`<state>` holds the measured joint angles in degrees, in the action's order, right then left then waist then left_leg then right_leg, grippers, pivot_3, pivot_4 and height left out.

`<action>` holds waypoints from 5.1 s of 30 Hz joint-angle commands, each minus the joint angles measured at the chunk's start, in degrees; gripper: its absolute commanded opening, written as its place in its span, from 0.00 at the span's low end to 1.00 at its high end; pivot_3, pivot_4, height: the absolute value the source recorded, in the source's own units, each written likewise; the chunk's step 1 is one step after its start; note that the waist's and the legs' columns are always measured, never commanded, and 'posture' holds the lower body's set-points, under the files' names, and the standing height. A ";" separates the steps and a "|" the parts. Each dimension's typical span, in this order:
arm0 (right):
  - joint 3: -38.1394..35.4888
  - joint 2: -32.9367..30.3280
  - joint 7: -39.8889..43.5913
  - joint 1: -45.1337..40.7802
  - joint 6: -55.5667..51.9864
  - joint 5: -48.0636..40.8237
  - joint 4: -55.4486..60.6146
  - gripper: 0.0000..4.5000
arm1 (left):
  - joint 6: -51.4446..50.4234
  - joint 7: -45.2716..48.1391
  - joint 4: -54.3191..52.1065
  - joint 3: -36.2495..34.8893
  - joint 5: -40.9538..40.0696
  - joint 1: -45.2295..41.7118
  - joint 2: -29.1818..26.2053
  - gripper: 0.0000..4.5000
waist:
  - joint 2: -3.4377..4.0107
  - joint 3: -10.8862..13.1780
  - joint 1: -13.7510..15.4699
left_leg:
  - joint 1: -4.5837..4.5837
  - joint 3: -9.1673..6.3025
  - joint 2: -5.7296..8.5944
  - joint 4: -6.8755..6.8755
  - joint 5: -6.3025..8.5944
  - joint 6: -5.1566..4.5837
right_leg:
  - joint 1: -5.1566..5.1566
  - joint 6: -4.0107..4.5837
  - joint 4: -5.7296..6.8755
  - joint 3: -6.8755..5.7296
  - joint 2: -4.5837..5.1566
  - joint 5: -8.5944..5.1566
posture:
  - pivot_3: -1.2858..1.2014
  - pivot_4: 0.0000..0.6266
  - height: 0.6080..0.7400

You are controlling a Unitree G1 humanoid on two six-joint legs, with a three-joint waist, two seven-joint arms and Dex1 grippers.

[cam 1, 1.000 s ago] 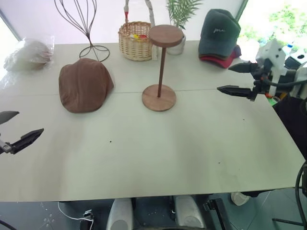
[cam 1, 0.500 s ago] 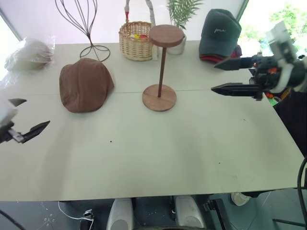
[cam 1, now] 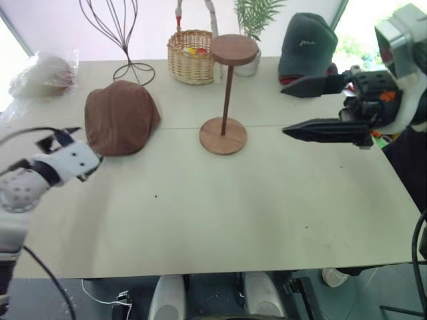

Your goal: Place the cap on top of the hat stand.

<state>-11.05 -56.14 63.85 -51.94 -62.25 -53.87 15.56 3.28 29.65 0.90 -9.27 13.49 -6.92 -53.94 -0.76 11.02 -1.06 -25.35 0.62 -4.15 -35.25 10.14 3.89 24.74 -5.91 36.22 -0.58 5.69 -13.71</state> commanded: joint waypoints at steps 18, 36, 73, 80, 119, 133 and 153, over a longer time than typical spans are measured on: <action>-2.00 -0.87 -7.46 -0.88 0.04 -4.85 2.98 1.00 | 20.30 -25.35 39.67 20.70 22.23 -24.31 7.43 0.97 | -0.03 -0.06 0.70 | 0.06 0.31 -0.09 -0.10 -0.01 -0.01 | 0.02 -0.32 0.08 0.21 -0.04 0.22 | 0.52 0.24 0.91; -1.49 0.24 -9.15 -0.33 1.71 -3.95 2.84 1.00 | 17.35 -40.68 59.59 26.49 26.02 -39.51 12.78 0.56 | -0.08 -0.06 1.78 | -0.06 0.39 -0.13 -0.38 0.02 -0.04 | 0.06 -0.44 0.11 0.25 -0.07 0.31 | 0.52 0.24 0.91; -0.78 -10.05 0.97 -2.10 12.59 7.57 -7.85 1.00 | -0.51 -10.15 -6.58 11.88 4.46 -45.64 11.99 0.01 | -0.15 0.00 1.76 | -0.09 0.47 -0.17 -0.51 0.02 -0.04 | 0.04 -0.46 0.09 0.34 -0.11 0.33 | 0.52 0.24 0.91; -0.07 -8.89 1.02 -2.96 12.80 8.07 -7.59 1.00 | -2.04 -4.64 -9.60 17.01 6.18 -47.22 16.86 0.01 | -0.15 0.00 1.65 | -0.08 0.47 -0.16 -0.71 0.08 -0.15 | -0.06 -0.52 0.09 0.38 -0.11 0.36 | 0.52 0.24 0.91; 0.64 -6.46 -1.51 -0.94 15.40 12.54 -7.77 1.00 | -21.60 7.64 -20.35 8.14 6.43 -34.86 13.98 0.99 | -0.15 0.00 1.76 | -0.08 0.47 -0.16 -0.83 0.13 -0.23 | -0.09 -0.41 0.09 0.44 -0.13 0.30 | 0.52 0.24 0.91; 7.24 -1.17 -14.41 6.62 16.57 18.75 18.51 1.00 | -55.70 44.07 -3.01 -6.11 -43.72 -48.40 -0.74 0.99 | -0.29 0.07 0.64 | -0.09 0.42 -0.41 -0.84 0.14 -0.23 | -0.10 -0.36 0.07 0.43 -0.37 0.27 | 0.52 0.24 0.91; 22.13 15.61 -35.69 19.35 44.85 51.77 17.03 1.00 | -48.55 62.85 20.72 18.83 -49.64 -67.16 -9.27 0.99 | -0.32 0.05 0.33 | -0.15 0.44 -0.60 -0.83 0.15 -0.25 | 0.03 -0.24 0.10 0.50 -0.60 0.28 | 0.52 0.24 0.91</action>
<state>10.52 -41.12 29.31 -32.69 -23.11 -6.16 33.31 -46.68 92.28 21.55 9.44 -35.57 -72.48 -62.03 -1.08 11.07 -0.73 -25.48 1.06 -4.76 -36.07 10.29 3.63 24.76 -6.15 36.32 -0.08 5.07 -13.43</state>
